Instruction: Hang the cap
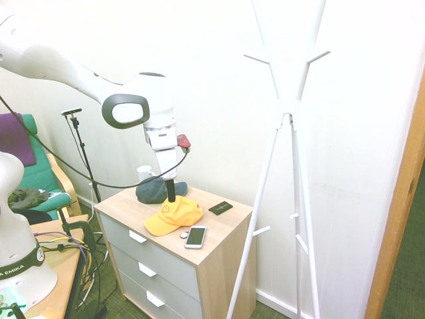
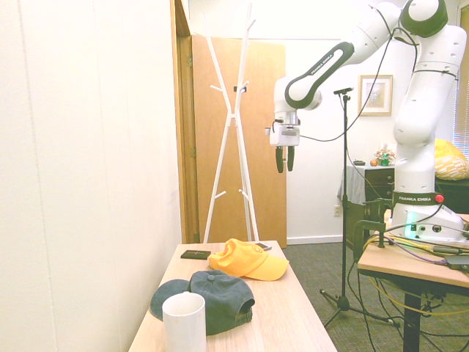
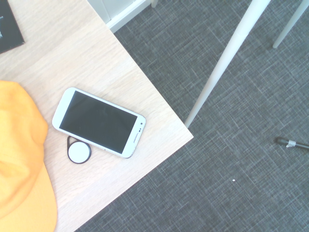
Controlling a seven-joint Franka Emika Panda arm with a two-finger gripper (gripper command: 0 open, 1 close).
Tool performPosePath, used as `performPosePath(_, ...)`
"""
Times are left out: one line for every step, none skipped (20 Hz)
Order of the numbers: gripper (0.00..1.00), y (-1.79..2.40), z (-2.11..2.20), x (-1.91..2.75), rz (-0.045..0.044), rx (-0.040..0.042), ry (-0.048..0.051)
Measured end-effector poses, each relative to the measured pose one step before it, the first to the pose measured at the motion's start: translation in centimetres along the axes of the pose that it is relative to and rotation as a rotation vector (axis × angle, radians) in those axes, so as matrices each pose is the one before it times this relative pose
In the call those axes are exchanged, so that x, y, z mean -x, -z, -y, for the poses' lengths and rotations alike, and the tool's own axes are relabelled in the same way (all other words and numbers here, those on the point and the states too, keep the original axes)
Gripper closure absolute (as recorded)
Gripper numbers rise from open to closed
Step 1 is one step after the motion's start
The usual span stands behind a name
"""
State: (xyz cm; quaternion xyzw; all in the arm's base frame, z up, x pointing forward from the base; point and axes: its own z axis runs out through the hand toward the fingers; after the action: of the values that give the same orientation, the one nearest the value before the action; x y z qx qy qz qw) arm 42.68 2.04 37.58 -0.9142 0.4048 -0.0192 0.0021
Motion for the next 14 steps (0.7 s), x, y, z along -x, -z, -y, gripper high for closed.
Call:
performPosePath(0.0,-0.037,0.011,0.001,0.00057,0.00056,0.00021)
performPosePath(0.0,-0.029,0.019,0.013,0.00051,0.00048,0.00058)
performPosePath(0.0,-0.1,0.095,0.036,0.00181,0.00154,0.00247)
performPosePath(0.0,-0.176,0.288,0.138,0.00263,0.00204,0.0069)
performPosePath(0.0,-0.246,0.506,0.216,0.00202,0.00161,0.01165)
performPosePath(0.0,-0.313,0.857,0.289,-0.00128,-0.00252,0.01609)
performPosePath(0.0,-0.464,1.125,0.414,-0.00095,-0.00272,0.01606)
performPosePath(0.0,-0.65,1.258,0.495,-0.00171,-0.00422,0.01184)
performPosePath(0.0,-0.849,1.472,0.619,0.00098,-0.0022,0.0102)
performPosePath(0.0,-0.959,1.475,0.732,0.0028,-0.00168,0.0092)
performPosePath(0.0,-1.053,1.37,0.803,0.00394,0.00053,0.00881)
performPosePath(0.0,-1.009,1.354,0.82,0.00287,0.00227,0.0109)
performPosePath(0.0,-0.938,1.318,0.916,0.00326,0.00458,0.01205)
performPosePath(0.0,-0.81,1.224,0.847,0.00203,0.00854,0.01211)
